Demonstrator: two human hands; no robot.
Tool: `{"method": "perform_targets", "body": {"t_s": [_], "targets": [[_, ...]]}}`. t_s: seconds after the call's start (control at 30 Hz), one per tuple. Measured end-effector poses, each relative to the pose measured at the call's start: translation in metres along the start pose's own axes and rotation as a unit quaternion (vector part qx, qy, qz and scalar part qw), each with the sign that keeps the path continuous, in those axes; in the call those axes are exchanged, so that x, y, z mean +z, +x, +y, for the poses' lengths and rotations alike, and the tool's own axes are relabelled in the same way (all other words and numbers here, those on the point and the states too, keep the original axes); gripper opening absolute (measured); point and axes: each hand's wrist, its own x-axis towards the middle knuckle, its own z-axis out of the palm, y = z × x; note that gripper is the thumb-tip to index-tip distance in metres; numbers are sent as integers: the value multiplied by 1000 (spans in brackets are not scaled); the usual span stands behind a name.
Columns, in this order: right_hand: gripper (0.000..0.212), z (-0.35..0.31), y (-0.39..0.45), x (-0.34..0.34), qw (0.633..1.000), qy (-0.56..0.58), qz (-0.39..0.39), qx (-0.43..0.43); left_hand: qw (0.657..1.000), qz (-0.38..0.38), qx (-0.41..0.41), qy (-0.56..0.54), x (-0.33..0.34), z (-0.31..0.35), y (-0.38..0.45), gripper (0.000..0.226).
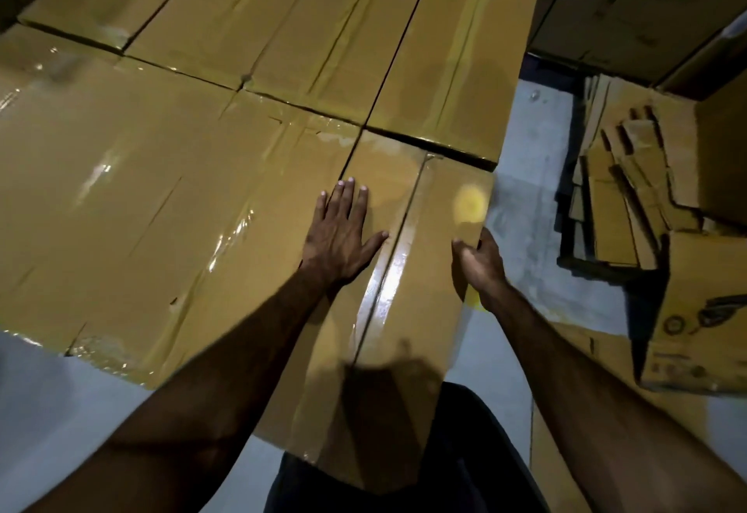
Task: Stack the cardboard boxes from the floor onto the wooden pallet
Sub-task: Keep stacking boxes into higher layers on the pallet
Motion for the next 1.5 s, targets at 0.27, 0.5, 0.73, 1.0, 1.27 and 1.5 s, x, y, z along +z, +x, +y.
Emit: {"method": "perform_targets", "body": {"t_s": [0.27, 0.5, 0.73, 1.0, 1.27, 1.5], "targets": [[61, -15, 53, -3, 999, -24, 9, -28, 999, 29, 0, 22, 5, 11, 37, 91], [55, -16, 62, -11, 998, -37, -11, -44, 999, 25, -3, 30, 1, 13, 42, 90], [117, -38, 89, -37, 995, -70, -11, -70, 1000, 20, -5, 23, 1, 12, 42, 89], [129, -65, 141, -54, 964, -196, -104, -150, 1000, 15, -5, 19, 2, 11, 43, 89], [120, -55, 138, -56, 969, -160, -75, -174, 1000, 16, -9, 9, 2, 14, 46, 89], [113, -57, 130, -53, 979, -105, -42, -169, 1000, 14, -19, 1, 1, 13, 48, 88]]}}
